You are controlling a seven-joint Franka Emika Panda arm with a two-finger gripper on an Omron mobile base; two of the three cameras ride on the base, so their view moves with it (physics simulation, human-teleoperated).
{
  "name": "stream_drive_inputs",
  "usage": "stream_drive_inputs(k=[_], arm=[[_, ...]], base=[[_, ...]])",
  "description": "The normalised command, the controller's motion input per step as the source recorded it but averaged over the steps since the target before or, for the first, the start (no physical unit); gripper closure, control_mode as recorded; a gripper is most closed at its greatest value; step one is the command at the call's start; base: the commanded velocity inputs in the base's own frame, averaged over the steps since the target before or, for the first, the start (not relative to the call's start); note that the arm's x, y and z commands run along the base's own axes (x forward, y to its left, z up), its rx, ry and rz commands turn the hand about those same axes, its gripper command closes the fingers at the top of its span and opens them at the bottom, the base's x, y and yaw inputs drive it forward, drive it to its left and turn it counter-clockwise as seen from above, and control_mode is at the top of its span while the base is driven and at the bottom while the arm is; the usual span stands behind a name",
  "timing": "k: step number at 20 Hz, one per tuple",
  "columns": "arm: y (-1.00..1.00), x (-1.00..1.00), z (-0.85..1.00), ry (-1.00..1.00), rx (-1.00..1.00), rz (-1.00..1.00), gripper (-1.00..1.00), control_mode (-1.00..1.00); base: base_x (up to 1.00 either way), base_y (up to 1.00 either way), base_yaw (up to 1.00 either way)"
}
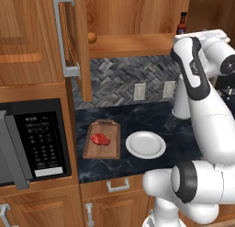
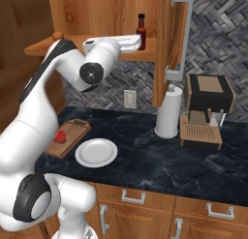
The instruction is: Pick the steak from the plate and place it on the cutting board. Then pick the condiment bottle from the cabinet and place it next to the cutting board.
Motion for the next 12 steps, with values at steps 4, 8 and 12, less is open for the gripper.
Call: stream_drive_inputs(k=[4, 8, 12], arm=[[-0.01, 0.21, 0.02, 0.0, 0.0, -0.03, -1.0, -1.0], [-0.05, 0.23, 0.03, 0.0, 0.0, -0.03, -1.0, -1.0], [-0.09, 0.18, 0.07, 0.0, 0.03, -0.02, -1.0, -1.0]], base=[[0.0, 0.0, 0.0], [0.0, 0.0, 0.0], [0.0, 0.0, 0.0]])
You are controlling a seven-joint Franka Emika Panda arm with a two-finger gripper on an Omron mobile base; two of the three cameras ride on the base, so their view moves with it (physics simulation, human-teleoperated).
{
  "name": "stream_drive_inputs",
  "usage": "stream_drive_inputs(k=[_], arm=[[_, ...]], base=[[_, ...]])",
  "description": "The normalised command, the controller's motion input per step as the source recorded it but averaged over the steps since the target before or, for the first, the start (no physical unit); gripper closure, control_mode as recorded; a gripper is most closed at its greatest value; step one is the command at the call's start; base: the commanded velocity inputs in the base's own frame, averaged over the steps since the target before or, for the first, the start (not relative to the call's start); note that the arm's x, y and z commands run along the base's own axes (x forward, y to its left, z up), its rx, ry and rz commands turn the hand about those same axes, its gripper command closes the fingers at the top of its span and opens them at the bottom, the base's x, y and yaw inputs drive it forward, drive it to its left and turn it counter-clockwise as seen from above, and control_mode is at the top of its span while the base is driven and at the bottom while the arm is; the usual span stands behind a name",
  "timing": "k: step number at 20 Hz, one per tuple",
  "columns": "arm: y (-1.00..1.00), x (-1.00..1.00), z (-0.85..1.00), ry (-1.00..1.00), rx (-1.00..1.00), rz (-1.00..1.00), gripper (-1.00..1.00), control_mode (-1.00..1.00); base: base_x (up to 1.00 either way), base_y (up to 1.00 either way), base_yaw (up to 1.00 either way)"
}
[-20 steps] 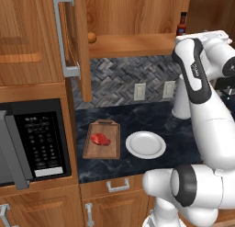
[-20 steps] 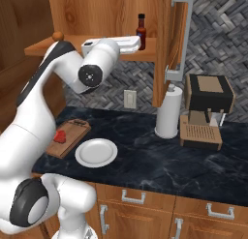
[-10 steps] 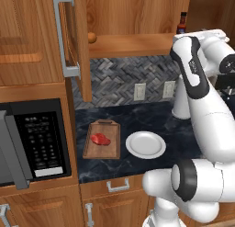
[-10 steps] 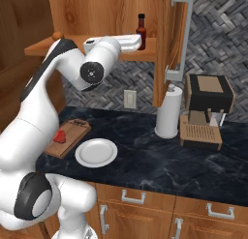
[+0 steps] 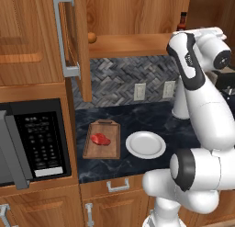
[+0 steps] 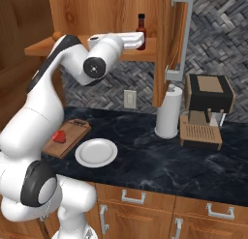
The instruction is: Pick the steak from the plate and place it on the cutting board. Then pick the condiment bottle from the cabinet and place it next to the cutting board.
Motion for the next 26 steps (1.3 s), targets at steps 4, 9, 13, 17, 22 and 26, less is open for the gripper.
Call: stream_drive_inputs(k=[4, 9, 13, 17, 22, 26], arm=[[-0.12, 0.08, 0.09, 0.0, 0.04, 0.0, -1.0, -1.0], [-0.09, 0.06, 0.07, 0.0, 0.05, 0.0, -1.0, -1.0], [0.0, 0.05, 0.06, 0.0, 0.03, 0.0, -1.0, -1.0], [0.0, 0.03, 0.08, 0.0, 0.01, 0.0, -1.0, -1.0], [0.0, 0.05, 0.06, 0.0, 0.0, 0.0, -1.0, -1.0], [0.0, 0.11, 0.01, 0.01, 0.0, 0.0, -1.0, -1.0]], base=[[0.0, 0.0, 0.0], [0.0, 0.0, 0.0], [0.0, 0.0, 0.0], [0.0, 0.0, 0.0], [0.0, 0.0, 0.0], [0.0, 0.0, 0.0]])
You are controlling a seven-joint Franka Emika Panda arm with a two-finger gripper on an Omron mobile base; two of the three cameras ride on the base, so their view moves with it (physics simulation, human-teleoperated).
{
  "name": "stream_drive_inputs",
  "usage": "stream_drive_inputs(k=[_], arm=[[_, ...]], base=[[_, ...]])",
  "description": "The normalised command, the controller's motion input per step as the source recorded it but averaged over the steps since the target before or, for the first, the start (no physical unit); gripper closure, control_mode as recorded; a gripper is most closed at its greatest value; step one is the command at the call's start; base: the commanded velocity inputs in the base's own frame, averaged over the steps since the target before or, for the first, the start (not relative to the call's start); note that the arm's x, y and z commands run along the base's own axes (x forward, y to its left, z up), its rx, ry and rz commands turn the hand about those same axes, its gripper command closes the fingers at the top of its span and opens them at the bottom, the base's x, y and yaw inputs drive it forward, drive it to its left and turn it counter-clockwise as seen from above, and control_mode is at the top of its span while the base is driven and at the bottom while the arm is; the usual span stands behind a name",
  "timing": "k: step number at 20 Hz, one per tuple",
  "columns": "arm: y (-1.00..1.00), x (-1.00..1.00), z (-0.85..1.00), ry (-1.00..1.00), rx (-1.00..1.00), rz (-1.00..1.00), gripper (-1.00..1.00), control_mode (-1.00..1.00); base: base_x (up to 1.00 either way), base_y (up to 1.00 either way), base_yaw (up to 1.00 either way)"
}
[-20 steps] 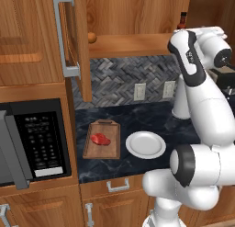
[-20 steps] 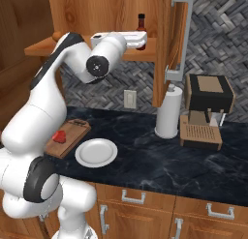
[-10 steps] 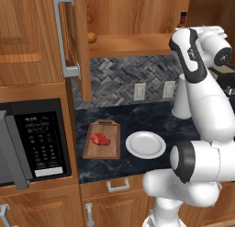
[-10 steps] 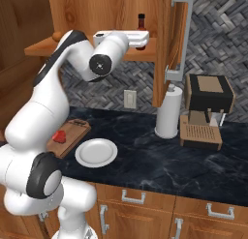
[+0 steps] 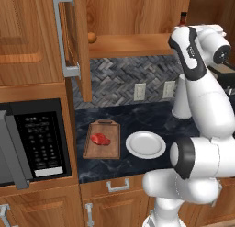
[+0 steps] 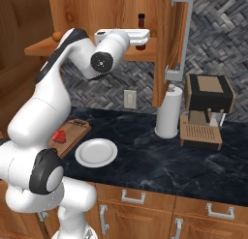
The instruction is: Pick the steak from the plate and place it on the cutting board. Then pick the condiment bottle from the cabinet and place it next to the cutting board.
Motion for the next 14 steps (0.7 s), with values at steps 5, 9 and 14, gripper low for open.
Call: stream_drive_inputs(k=[5, 9, 14], arm=[[0.0, 0.18, 0.0, 0.04, 0.0, 0.0, -1.0, -1.0], [0.0, 0.24, 0.0, 0.05, 0.0, -0.01, -1.0, -1.0], [0.0, 0.26, 0.01, 0.05, 0.02, -0.01, -1.0, -1.0]], base=[[0.0, 0.0, 0.0], [0.0, 0.0, 0.0], [0.0, 0.0, 0.0]])
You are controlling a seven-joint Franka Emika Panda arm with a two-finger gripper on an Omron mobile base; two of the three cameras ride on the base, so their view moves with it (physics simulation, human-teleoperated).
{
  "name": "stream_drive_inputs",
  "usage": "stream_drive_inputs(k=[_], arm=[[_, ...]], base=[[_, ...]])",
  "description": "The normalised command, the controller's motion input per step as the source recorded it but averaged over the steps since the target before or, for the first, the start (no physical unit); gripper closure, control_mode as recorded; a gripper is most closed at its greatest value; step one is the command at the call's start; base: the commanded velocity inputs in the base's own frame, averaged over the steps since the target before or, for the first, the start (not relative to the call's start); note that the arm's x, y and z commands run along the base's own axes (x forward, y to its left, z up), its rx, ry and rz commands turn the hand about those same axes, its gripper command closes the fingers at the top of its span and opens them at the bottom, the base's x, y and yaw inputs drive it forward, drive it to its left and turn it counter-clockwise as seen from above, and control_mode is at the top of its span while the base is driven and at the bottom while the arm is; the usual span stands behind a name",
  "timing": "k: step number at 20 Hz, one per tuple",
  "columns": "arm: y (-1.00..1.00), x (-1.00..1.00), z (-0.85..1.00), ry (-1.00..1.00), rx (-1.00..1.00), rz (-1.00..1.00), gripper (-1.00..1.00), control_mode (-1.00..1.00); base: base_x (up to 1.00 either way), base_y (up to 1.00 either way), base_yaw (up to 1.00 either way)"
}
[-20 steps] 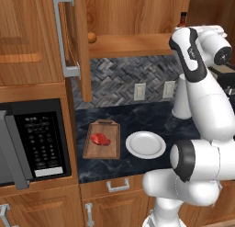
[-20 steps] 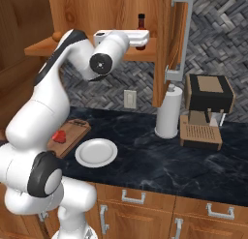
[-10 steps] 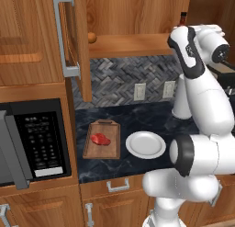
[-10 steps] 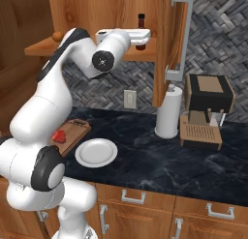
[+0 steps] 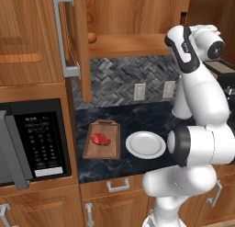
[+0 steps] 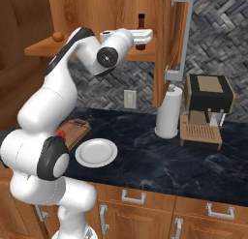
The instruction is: Pick the steak from the plate and place it on the cutting board. Then pick the condiment bottle from the cabinet and place it next to the cutting board.
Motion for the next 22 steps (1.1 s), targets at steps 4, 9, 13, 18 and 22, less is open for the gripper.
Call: stream_drive_inputs(k=[4, 9, 13, 18, 22], arm=[[0.0, 0.22, 0.05, 0.04, 0.04, -0.01, -1.0, -1.0], [0.0, 0.21, 0.11, 0.04, 0.07, -0.01, -1.0, -1.0], [0.0, 0.17, 0.21, 0.04, 0.09, -0.01, -1.0, -1.0], [0.0, 0.1, 0.31, 0.02, 0.09, 0.0, -1.0, -1.0], [0.0, 0.04, 0.34, 0.0, 0.07, 0.0, -1.0, -1.0]], base=[[0.0, 0.0, 0.0], [0.0, 0.0, 0.0], [0.0, 0.0, 0.0], [0.0, 0.0, 0.0], [0.0, 0.0, 0.0]])
